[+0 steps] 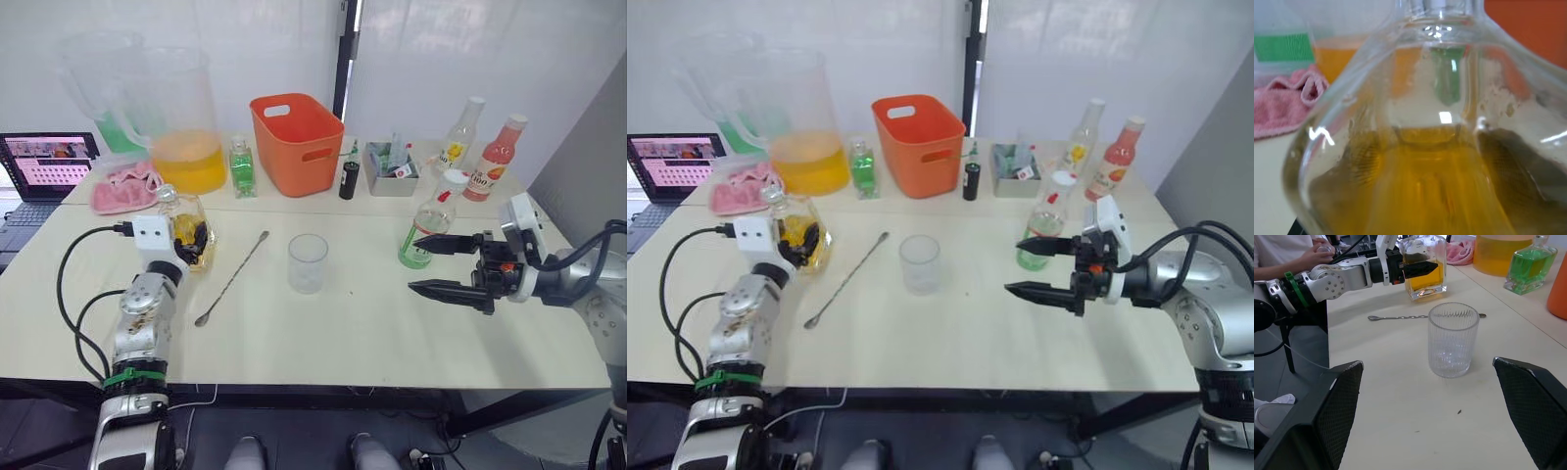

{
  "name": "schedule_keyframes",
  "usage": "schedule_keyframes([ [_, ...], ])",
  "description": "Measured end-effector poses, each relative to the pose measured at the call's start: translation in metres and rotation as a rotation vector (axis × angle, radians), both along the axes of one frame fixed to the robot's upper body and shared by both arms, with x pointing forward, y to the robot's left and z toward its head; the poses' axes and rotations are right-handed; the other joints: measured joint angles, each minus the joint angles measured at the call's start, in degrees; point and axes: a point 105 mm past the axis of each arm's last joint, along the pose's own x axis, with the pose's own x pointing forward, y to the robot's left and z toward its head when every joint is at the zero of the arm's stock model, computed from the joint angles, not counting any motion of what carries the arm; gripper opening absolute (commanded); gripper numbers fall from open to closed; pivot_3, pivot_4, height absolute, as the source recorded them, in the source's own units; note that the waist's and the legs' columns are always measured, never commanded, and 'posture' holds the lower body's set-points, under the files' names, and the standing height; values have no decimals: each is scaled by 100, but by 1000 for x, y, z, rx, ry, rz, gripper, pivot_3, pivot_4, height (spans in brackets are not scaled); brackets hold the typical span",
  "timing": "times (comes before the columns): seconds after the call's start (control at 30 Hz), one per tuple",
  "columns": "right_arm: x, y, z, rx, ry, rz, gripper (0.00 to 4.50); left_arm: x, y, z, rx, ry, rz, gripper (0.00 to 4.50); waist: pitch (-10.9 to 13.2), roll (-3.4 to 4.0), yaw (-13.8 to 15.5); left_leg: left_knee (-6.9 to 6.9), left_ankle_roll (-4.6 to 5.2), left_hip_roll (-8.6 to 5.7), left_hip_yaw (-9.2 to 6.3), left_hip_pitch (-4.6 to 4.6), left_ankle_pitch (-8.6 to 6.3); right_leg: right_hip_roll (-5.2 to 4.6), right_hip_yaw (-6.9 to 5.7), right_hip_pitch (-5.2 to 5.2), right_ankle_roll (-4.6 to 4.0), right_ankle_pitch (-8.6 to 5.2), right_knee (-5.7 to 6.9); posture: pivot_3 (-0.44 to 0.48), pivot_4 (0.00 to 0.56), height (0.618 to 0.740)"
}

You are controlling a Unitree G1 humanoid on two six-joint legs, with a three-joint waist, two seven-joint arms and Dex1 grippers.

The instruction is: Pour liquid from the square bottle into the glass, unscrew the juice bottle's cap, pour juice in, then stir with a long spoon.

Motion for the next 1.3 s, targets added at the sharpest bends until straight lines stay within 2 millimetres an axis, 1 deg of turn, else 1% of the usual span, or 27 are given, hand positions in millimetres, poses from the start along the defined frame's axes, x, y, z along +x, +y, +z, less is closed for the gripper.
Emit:
schedule_keyframes([
  [0.03, -2, 1, -1, 0, 10, 11, 4500, -11, 0, 9, 16, -31, -56, 2811, 0, 0, 2, -1, 1, 0, -1, -2, 0, 0, -1, 0, 2, 0, 0, 0, 150, 717],
  [0.1, -3, 1, -2, -4, 16, 19, 4500, -26, -1, 18, 43, -58, -142, 2811, 0, 1, 9, -5, 0, 0, -1, -2, -1, 0, 0, -1, -1, -6, 0, 0, 150, 717],
  [0.17, -4, 1, -3, -6, 21, 19, 4500, -42, -7, 24, 78, -43, -283, 2811, 1, 2, 13, -6, -3, 0, -1, -2, -3, 0, -2, -2, -16, -19, 0, 0, 150, 717],
  [0.2, -4, 1, -4, -5, 23, 20, 4500, -47, -13, 26, 89, -27, -355, 2811, 3, 4, 40, -4, -5, 0, -1, -2, -4, -2, -2, -1, -15, -20, 0, 0, 150, 717],
  [0.3, -6, 2, -5, 15, 68, 32, 4500, -55, -26, 26, 110, 43, -495, 2811, 5, 2, 85, 10, -16, 0, -3, -2, -10, -3, -4, 4, -17, -18, -1, 0, 150, 717],
  [0.37, -7, 2, -8, 19, 101, 34, 4500, -62, -41, 25, 134, 100, -620, 2811, 5, 1, 89, 13, -26, -1, -2, -3, -17, -6, -3, 6, -19, -17, -6, 0, 150, 717],
  [0.43, -9, 1, -12, 13, 118, 31, 4500, -71, -61, 22, 142, 138, -763, 2811, 5, 1, 99, 12, -25, -2, -1, -3, -16, -6, -3, 6, -19, -17, -7, 0, 150, 717],
  [0.57, -14, -1, -14, 0, 122, 23, 4500, -83, -93, 10, 171, 198, -992, 2811, 6, 2, 98, 4, -2, 1, -2, -3, -2, -2, -4, 0, -19, -17, -3, 0, 150, 717],
  [0.63, -16, -3, -13, 5, 115, 15, 4500, -86, -107, 6, 188, 212, -1080, 2811, 6, 2, 87, 5, 3, 1, -2, -3, 1, -2, -4, 0, -19, -17, -3, 0, 150, 717],
  [0.73, -18, -5, -10, 20, 109, -27, 4500, -88, -139, 7, 204, 191, -1215, 2811, 6, 1, 102, 12, 17, 0, -2, -6, 10, -2, -2, 3, -17, -16, -4, 0, 150, 717],
  [0.83, -26, -6, -13, 29, 116, -51, 4500, -84, -160, 9, 228, 176, -1296, 2811, 6, 1, 141, 12, 19, 0, -4, -6, 12, 0, -2, 4, -17, -16, -3, 0, 150, 717],
  [0.9, -31, -5, -17, 25, 125, -60, 4500, -80, -169, 5, 261, 178, -1336, 2811, 6, 2, 157, 12, 20, -1, -4, -6, 12, 0, -1, 4, -16, -16, -3, 0, 150, 717],
  [1.07, -38, -11, -15, 39, 115, -115, 4500, -77, -176, -14, 322, 212, -1397, 2811, 6, 2, 108, 11, 23, 0, -4, -4, 14, 2, 2, 3, -16, -16, 1, 0, 150, 717],
  [1.3, -46, -7, -14, 45, 105, -133, 4500, -75, -178, -33, 363, 229, -1433, 2811, 6, 2, 138, 14, 23, 0, -4, -5, 14, 0, 2, 5, -15, -16, 0, 0, 150, 717],
])
